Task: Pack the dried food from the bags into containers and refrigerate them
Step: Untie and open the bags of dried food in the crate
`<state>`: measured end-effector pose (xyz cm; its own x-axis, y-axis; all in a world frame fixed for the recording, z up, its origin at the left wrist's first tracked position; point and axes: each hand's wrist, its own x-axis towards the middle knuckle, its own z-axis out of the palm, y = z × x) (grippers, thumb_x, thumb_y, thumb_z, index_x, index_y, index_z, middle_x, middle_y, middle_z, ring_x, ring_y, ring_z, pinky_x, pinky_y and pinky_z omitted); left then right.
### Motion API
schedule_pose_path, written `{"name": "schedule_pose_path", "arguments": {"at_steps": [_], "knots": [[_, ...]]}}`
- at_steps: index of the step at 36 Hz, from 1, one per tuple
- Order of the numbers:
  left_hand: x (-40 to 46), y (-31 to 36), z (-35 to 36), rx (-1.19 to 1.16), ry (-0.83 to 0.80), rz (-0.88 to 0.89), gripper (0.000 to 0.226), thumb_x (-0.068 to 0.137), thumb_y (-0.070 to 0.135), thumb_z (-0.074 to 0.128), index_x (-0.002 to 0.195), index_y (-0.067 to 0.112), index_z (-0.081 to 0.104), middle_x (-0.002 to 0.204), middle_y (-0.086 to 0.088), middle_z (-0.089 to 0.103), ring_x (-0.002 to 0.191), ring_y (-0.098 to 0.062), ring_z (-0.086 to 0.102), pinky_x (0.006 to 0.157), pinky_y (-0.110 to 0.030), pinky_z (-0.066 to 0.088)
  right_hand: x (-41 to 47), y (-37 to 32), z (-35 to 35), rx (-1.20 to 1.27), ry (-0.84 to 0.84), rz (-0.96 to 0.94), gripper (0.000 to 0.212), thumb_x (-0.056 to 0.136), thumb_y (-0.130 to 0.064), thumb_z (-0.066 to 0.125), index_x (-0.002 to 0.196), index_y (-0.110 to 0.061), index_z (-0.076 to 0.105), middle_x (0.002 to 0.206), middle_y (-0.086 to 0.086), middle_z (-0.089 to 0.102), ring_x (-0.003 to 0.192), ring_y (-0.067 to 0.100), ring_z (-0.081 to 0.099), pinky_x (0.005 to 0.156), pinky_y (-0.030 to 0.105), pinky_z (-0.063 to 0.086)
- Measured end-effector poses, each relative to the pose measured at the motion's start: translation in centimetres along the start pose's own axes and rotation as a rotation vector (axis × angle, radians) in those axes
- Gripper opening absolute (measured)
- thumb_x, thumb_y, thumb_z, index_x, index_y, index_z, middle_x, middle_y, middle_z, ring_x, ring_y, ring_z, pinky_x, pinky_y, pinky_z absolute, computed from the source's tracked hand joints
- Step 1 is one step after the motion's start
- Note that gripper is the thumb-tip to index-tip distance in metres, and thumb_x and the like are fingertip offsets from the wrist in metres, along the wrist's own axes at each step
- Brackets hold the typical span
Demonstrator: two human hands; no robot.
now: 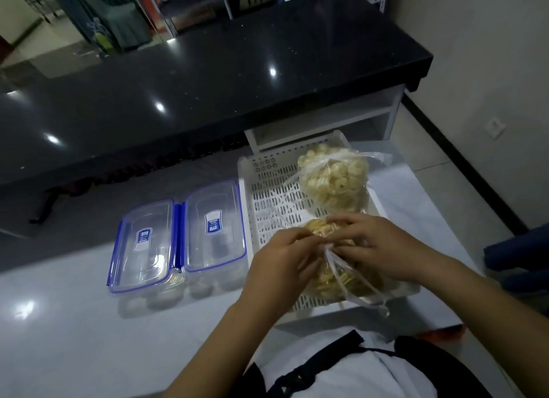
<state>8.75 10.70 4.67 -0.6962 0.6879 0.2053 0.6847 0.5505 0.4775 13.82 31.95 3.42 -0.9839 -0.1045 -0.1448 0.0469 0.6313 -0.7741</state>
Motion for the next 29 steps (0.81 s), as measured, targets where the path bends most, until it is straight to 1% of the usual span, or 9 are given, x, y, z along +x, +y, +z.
{"name": "schedule_pose_path", "arguments": {"at_steps": [3, 6, 9, 12, 14, 17, 23, 27, 29], "knots": [[0.3, 0.2, 0.2, 0.028, -0.012, 0.036, 0.024, 0.083, 0.017, 0.076, 0.106, 0.017, 0.078, 0.096, -0.002, 0.072, 0.092, -0.027, 0.063, 0.068, -0.04, 0.056, 0.1, -0.1, 0.1, -0.054, 0.058, -0.022, 0.022, 0.093, -0.029, 0.066, 0.113, -0.036, 0.074, 0.143, -0.017, 0.051, 0.122, 0.01, 0.053, 0.106, 0.036, 0.045], [0.5, 0.5, 0.0, 0.04, 0.054, 0.028, 0.022, 0.078, 0.02, 0.073, 0.098, 0.018, 0.081, 0.078, -0.001, 0.069, 0.074, -0.026, 0.064, 0.054, -0.033, 0.051, 0.1, -0.5, 0.0, -0.053, 0.099, -0.087, 0.02, 0.093, -0.026, 0.066, 0.109, -0.03, 0.077, 0.136, -0.02, 0.053, 0.117, 0.01, 0.057, 0.103, 0.04, 0.048], [0.5, 0.3, -0.5, -0.022, 0.098, -0.036, 0.02, 0.079, 0.016, 0.076, 0.098, 0.018, 0.081, 0.077, 0.002, 0.066, 0.068, -0.019, 0.063, 0.058, -0.023, 0.043, -0.1, -0.9, -0.5, -0.057, 0.164, -0.17, 0.02, 0.092, -0.02, 0.068, 0.109, -0.026, 0.077, 0.132, -0.013, 0.059, 0.114, 0.014, 0.061, 0.097, 0.043, 0.052], [0.2, 0.0, -1.1, -0.115, 0.173, -0.087, 0.016, 0.082, 0.009, 0.079, 0.096, 0.015, 0.081, 0.078, 0.001, 0.067, 0.068, -0.018, 0.065, 0.061, -0.033, 0.054, -0.4, -1.3, -1.5, -0.061, 0.268, -0.233, 0.017, 0.089, -0.013, 0.071, 0.104, -0.017, 0.079, 0.123, -0.002, 0.066, 0.108, 0.017, 0.065, 0.093, 0.044, 0.055], [-0.2, -0.1, -1.7, -0.18, 0.248, -0.113, 0.014, 0.083, 0.009, 0.077, 0.096, 0.014, 0.081, 0.08, -0.002, 0.069, 0.07, -0.018, 0.067, 0.064, -0.038, 0.057, -0.8, -1.1, -2.3, -0.037, 0.351, -0.274, 0.016, 0.086, -0.01, 0.073, 0.101, -0.01, 0.079, 0.116, 0.001, 0.068, 0.102, 0.014, 0.067, 0.091, 0.037, 0.056], [-1.0, -0.5, -2.2, -0.233, 0.356, -0.142, 0.017, 0.083, 0.009, 0.075, 0.097, 0.015, 0.081, 0.082, 0.0, 0.072, 0.074, -0.009, 0.067, 0.068, -0.031, 0.057, -1.5, -0.1, -3.0, 0.013, 0.421, -0.291, 0.016, 0.085, -0.015, 0.071, 0.098, -0.009, 0.08, 0.111, -0.001, 0.067, 0.098, 0.008, 0.067, 0.089, 0.023, 0.054], [-2.4, -0.8, -0.6, -0.267, 0.258, -0.329, 0.02, 0.082, 0.001, 0.078, 0.095, 0.016, 0.081, 0.085, 0.0, 0.071, 0.078, -0.012, 0.068, 0.076, -0.038, 0.057, -1.8, 1.7, -0.9, 0.101, 0.299, -0.108, 0.017, 0.082, -0.008, 0.076, 0.095, -0.018, 0.078, 0.108, -0.006, 0.067, 0.099, 0.011, 0.067, 0.088, 0.023, 0.053], [-2.4, -0.8, -1.3, -0.199, 0.254, -0.258, 0.018, 0.083, 0.004, 0.079, 0.096, 0.017, 0.079, 0.09, 0.006, 0.071, 0.085, -0.005, 0.065, 0.078, -0.023, 0.053, -1.7, 1.4, -1.2, 0.111, 0.289, -0.078, 0.017, 0.086, -0.013, 0.074, 0.099, -0.024, 0.077, 0.113, -0.014, 0.067, 0.105, 0.0, 0.062, 0.093, 0.019, 0.049], [-2.2, -0.6, -1.9, -0.154, 0.263, -0.216, 0.017, 0.084, 0.01, 0.079, 0.099, 0.018, 0.078, 0.095, 0.008, 0.072, 0.091, -0.006, 0.066, 0.082, -0.024, 0.053, -1.6, 0.9, -1.7, 0.129, 0.286, -0.088, 0.019, 0.089, -0.013, 0.071, 0.102, -0.026, 0.076, 0.116, -0.016, 0.066, 0.109, 0.0, 0.061, 0.093, 0.012, 0.046]]}}
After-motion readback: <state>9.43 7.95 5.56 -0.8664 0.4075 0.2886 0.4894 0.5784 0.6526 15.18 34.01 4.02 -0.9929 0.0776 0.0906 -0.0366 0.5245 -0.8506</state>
